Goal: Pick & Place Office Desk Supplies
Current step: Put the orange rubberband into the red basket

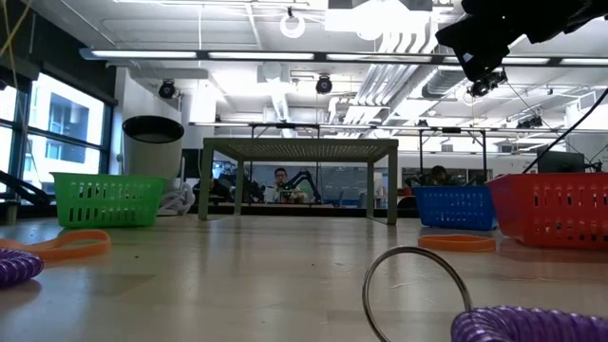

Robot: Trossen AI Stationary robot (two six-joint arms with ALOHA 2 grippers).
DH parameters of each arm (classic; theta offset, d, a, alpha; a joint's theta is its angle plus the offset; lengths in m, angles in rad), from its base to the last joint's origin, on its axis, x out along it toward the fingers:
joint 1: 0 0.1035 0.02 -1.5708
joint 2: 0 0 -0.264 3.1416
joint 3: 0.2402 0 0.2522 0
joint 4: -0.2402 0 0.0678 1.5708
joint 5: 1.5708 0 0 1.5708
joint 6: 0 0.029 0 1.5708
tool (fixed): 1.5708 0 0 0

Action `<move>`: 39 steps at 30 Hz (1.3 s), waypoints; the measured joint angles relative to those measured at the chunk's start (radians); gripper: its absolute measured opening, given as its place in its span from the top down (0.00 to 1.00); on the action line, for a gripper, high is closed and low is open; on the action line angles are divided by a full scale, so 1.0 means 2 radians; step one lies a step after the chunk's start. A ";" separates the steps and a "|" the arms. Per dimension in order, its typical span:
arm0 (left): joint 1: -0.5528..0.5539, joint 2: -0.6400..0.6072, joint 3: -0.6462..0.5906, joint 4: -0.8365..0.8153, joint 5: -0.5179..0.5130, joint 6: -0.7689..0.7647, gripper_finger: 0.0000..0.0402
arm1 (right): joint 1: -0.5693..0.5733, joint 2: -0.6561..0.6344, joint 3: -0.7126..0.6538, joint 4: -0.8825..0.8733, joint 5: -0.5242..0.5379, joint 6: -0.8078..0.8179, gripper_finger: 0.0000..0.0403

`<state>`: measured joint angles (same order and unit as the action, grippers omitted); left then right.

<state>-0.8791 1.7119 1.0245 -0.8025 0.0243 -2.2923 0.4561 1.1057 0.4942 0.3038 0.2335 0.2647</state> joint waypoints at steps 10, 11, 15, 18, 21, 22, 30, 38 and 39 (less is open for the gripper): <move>0.000 0.016 -0.006 0.017 0.029 0.023 0.47 | 0.000 0.000 0.000 -0.001 0.000 0.002 0.59; 0.001 0.021 -0.006 0.017 0.035 0.022 0.49 | 0.000 0.000 0.000 -0.002 0.000 0.002 0.59; 0.001 0.036 -0.006 0.022 0.036 0.022 0.61 | 0.000 0.000 0.000 -0.005 -0.001 0.002 0.59; 0.001 0.037 -0.007 0.024 0.036 0.018 0.69 | 0.000 0.000 0.000 -0.005 -0.001 0.002 0.59; 0.001 0.030 -0.007 0.024 0.033 0.018 0.73 | 0.000 0.000 0.000 -0.005 -0.003 0.002 0.59; 0.001 0.027 -0.007 0.023 0.031 0.021 0.74 | 0.000 0.000 0.000 -0.005 -0.003 0.002 0.59; 0.007 -0.029 -0.011 0.002 0.011 0.032 0.75 | 0.000 0.000 0.000 -0.005 -0.002 0.002 0.59; 0.010 -0.059 -0.010 -0.021 -0.016 0.028 0.75 | 0.000 0.000 0.001 -0.005 -0.002 0.000 0.59; 0.010 -0.057 -0.009 -0.021 -0.011 0.025 0.75 | 0.000 0.000 0.001 -0.005 -0.002 0.000 0.59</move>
<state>-0.8585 1.5987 1.0057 -0.8452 0.0016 -2.2416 0.4559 1.1061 0.4961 0.2939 0.2287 0.2649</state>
